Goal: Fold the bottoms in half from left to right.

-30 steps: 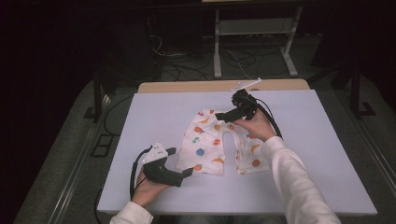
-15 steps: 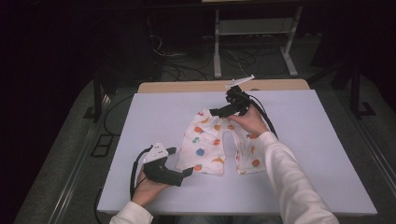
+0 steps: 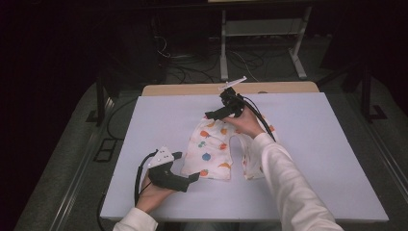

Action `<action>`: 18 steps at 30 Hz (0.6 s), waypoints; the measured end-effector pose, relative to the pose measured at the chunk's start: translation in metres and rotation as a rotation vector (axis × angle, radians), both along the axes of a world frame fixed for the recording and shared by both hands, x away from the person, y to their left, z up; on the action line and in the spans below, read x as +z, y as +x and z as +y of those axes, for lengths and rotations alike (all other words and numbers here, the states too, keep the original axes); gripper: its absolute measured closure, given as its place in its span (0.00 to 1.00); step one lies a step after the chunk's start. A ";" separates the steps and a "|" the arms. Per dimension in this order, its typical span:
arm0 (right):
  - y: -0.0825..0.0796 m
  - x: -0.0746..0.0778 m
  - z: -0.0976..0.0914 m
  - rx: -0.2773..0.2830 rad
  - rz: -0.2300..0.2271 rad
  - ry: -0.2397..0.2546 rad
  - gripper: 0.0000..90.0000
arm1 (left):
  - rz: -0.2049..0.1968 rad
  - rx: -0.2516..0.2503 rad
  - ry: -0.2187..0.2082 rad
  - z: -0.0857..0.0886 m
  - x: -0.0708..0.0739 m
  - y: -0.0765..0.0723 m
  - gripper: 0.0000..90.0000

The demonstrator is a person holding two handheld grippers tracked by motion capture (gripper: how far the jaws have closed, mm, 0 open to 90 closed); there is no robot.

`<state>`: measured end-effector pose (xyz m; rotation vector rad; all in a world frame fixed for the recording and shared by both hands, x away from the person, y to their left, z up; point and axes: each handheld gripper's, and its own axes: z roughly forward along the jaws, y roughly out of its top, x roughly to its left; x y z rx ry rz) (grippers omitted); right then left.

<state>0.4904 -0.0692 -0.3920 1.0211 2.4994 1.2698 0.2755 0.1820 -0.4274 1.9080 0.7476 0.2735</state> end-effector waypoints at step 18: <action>0.021 -0.008 0.024 -0.008 0.038 -0.009 0.07 | 0.001 -0.006 -0.006 0.000 0.000 0.000 0.00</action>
